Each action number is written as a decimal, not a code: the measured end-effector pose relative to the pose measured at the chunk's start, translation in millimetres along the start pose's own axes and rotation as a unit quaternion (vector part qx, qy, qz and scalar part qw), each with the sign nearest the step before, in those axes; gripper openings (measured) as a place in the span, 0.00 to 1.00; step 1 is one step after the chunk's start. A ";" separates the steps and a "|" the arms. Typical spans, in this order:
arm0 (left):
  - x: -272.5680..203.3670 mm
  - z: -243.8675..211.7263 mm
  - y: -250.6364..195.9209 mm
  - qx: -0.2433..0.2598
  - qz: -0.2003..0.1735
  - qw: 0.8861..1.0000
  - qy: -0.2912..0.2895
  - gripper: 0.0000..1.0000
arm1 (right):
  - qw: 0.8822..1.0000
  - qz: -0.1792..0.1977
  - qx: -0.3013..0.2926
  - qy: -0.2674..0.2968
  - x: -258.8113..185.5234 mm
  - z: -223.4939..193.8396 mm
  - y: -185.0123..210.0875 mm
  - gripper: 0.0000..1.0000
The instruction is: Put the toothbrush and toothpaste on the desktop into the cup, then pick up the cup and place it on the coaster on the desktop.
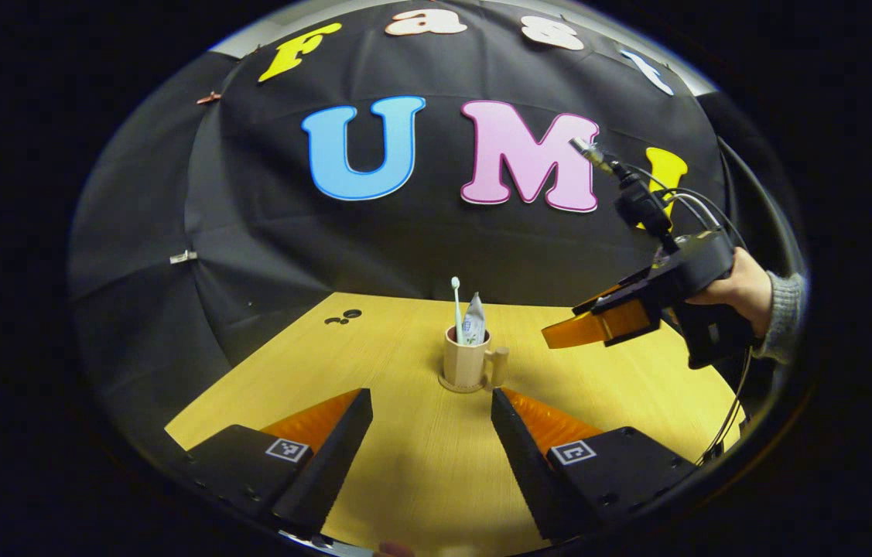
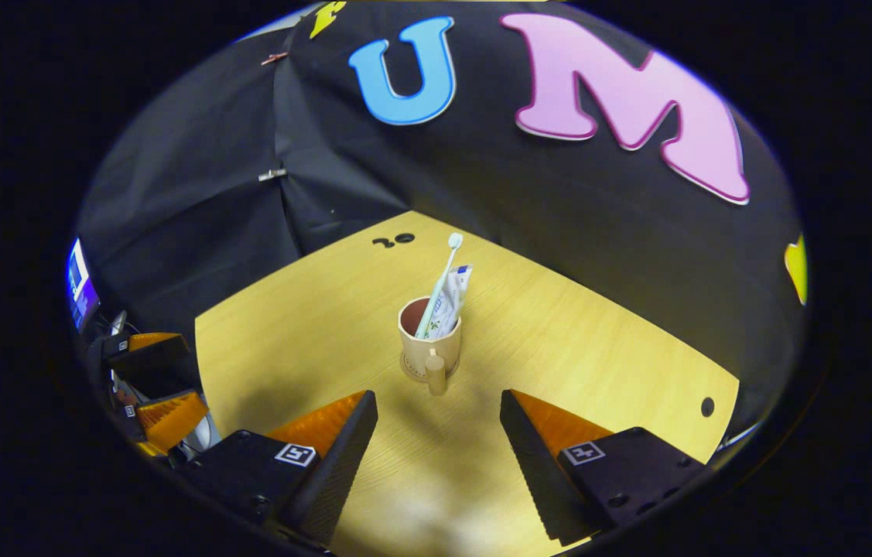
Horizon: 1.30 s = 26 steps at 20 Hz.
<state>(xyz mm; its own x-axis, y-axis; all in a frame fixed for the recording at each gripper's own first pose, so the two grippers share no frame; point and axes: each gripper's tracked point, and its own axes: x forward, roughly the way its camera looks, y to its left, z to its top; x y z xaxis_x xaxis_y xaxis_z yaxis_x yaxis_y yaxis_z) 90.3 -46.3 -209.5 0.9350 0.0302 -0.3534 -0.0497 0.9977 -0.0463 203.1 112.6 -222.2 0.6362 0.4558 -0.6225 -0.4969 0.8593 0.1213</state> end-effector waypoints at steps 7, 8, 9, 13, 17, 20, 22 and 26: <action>-8.2 18.9 -57.0 0.003 -0.059 0.998 0.036 0.98 | 0.996 -0.021 0.087 -0.019 -85.3 -47.1 7.8 0.98; -10.6 19.8 -63.9 0.007 -0.067 0.997 0.039 0.98 | 0.995 -0.024 0.100 -0.016 -94.5 -57.6 9.0 0.99; -13.5 20.6 -70.7 0.014 -0.073 0.996 0.042 0.98 | 0.993 -0.026 0.115 -0.017 -102.8 -64.8 12.2 0.99; -29.5 29.1 -90.7 0.048 -0.102 0.993 0.039 0.98 | 0.987 -0.042 0.155 -0.007 -125.2 -97.4 17.6 0.99; -44.9 29.4 -109.1 0.057 -0.136 0.988 0.043 0.98 | 0.987 -0.060 0.150 -0.011 -144.6 -106.6 17.1 0.99; -54.9 32.9 -112.5 0.068 -0.150 0.986 0.040 0.98 | 0.983 -0.067 0.166 -0.031 -159.8 -101.5 19.8 0.99; -59.8 34.2 -112.4 0.071 -0.156 0.985 0.037 0.98 | 0.982 -0.078 0.169 -0.034 -166.7 -105.4 16.7 0.99; -68.6 34.4 -110.0 0.069 -0.158 0.984 0.035 0.98 | 0.980 -0.086 0.179 -0.034 -174.6 -111.3 18.7 0.99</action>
<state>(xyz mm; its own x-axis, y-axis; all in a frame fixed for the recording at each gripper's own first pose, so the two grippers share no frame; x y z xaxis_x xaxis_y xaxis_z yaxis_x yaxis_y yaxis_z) 43.7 -156.0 -148.0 0.8695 -0.2826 -0.4050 0.2929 0.9554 -0.0377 17.0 23.3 -197.3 0.7365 0.3004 -0.6061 -0.1477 0.9458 0.2892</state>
